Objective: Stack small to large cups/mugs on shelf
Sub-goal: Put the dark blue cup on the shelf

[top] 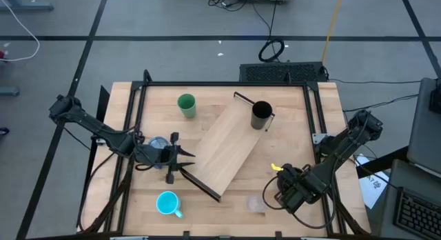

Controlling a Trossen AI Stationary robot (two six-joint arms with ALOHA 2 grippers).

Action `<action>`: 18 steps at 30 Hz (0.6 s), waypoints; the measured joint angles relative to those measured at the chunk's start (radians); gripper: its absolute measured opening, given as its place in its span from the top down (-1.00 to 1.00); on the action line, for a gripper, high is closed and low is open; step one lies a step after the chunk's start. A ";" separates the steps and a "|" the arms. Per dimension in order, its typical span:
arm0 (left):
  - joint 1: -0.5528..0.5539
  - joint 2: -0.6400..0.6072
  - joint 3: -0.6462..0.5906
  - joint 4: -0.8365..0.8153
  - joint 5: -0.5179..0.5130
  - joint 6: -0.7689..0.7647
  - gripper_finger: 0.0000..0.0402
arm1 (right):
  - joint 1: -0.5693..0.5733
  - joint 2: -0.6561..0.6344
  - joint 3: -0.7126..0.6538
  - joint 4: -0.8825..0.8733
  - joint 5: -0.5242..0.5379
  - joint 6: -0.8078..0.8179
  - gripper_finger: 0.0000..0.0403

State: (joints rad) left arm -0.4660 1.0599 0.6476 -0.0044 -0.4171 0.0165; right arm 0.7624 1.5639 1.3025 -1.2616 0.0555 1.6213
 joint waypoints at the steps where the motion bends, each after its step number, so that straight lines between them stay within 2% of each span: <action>1: 0.000 0.000 0.000 0.000 0.000 0.001 0.41 | 0.000 0.000 0.000 -0.001 0.000 -0.004 0.95; 11: 0.000 0.000 0.000 0.000 -0.002 0.005 0.41 | 0.000 -0.003 0.141 -0.152 0.006 -0.001 0.95; 18: 0.000 0.000 0.000 0.000 -0.002 0.005 0.41 | -0.001 -0.004 0.248 -0.235 0.099 -0.045 0.95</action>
State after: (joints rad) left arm -0.4660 1.0599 0.6476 -0.0040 -0.4194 0.0219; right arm 0.7616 1.5600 1.5509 -1.4969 0.1541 1.5767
